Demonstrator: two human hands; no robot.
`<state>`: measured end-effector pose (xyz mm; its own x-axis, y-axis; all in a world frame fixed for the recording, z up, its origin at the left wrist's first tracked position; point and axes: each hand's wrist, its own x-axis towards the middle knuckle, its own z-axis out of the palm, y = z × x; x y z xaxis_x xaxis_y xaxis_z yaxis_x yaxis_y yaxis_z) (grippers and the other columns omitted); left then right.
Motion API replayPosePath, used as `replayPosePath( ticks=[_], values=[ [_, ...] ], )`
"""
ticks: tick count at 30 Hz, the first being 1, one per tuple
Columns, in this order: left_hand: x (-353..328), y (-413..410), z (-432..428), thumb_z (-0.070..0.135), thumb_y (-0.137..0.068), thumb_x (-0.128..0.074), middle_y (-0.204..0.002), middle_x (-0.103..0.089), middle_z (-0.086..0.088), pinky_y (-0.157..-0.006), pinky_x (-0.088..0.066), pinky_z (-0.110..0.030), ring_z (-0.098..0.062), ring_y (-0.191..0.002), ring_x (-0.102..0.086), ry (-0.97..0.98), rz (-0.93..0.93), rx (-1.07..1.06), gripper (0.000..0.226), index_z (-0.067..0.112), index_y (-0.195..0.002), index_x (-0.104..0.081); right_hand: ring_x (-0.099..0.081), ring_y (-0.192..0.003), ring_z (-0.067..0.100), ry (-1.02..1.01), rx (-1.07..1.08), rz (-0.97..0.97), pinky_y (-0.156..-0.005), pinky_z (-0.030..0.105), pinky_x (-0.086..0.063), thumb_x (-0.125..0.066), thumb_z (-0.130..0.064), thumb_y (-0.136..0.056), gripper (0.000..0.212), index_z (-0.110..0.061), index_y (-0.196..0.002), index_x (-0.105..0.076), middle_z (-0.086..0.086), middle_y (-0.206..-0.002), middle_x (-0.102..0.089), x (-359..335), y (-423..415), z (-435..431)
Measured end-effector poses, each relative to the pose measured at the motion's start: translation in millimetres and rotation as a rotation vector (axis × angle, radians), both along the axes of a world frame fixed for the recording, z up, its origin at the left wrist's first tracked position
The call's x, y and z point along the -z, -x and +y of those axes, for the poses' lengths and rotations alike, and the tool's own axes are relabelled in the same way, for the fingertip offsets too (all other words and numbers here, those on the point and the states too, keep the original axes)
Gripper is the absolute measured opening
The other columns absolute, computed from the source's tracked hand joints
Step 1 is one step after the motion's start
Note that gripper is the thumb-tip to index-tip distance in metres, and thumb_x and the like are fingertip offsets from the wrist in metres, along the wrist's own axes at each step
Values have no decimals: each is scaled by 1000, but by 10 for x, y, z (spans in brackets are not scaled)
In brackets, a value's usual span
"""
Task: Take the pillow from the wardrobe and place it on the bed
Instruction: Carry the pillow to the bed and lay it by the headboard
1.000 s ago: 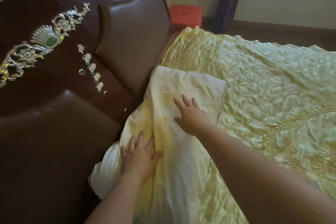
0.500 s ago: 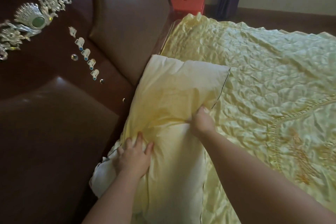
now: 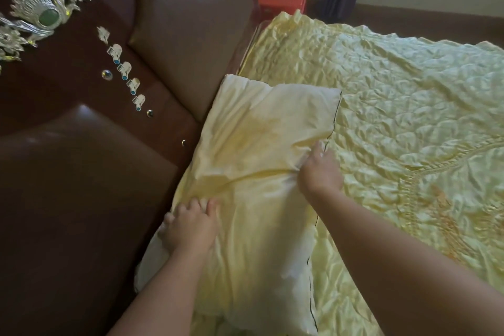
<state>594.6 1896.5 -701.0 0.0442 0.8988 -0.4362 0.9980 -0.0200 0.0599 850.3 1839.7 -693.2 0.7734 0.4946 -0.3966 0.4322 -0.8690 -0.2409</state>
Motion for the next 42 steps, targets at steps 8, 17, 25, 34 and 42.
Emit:
replayPosePath(
  ticks=[8,17,25,34,42],
  values=[
    [223,-384,-85,91,-73,-18,-167,20,3,-115,-2,-72,-35,-154,16,-174,-150,689,89,56,-148,16,-11,-152,26,-258,-700,-11,-119,48,-23,-42,-38,-99,60,-33,-154,-20,2,-167,-9,-2,343,382],
    [553,-346,-339,99,-60,-14,-157,44,6,-102,10,-82,-41,-143,40,-111,-30,685,103,56,-142,29,22,-150,30,88,-652,41,-112,74,4,-43,-63,-89,76,-53,-150,2,-11,-165,18,467,239,177],
    [420,-510,-205,99,-61,-20,-156,45,9,-105,5,-81,-42,-146,34,-93,1,640,104,56,-142,29,1,-145,56,57,72,266,-110,73,-23,-68,-68,-72,116,-51,-146,21,9,-162,27,405,-60,-6],
    [560,-448,-171,101,-53,-19,-151,52,6,-106,3,-80,-42,-144,37,-77,37,643,112,55,-137,38,-14,-148,45,-31,-143,246,-118,53,-25,-53,-69,-84,104,-32,-154,14,17,-165,8,443,27,-102],
    [591,-395,-99,103,-51,-15,-153,49,9,-106,1,-78,-41,-147,33,-54,71,624,111,56,-136,38,15,-151,32,109,-202,111,-112,61,-28,-33,-76,-87,93,-33,-154,14,-3,-166,15,405,-34,-192]
  ],
)
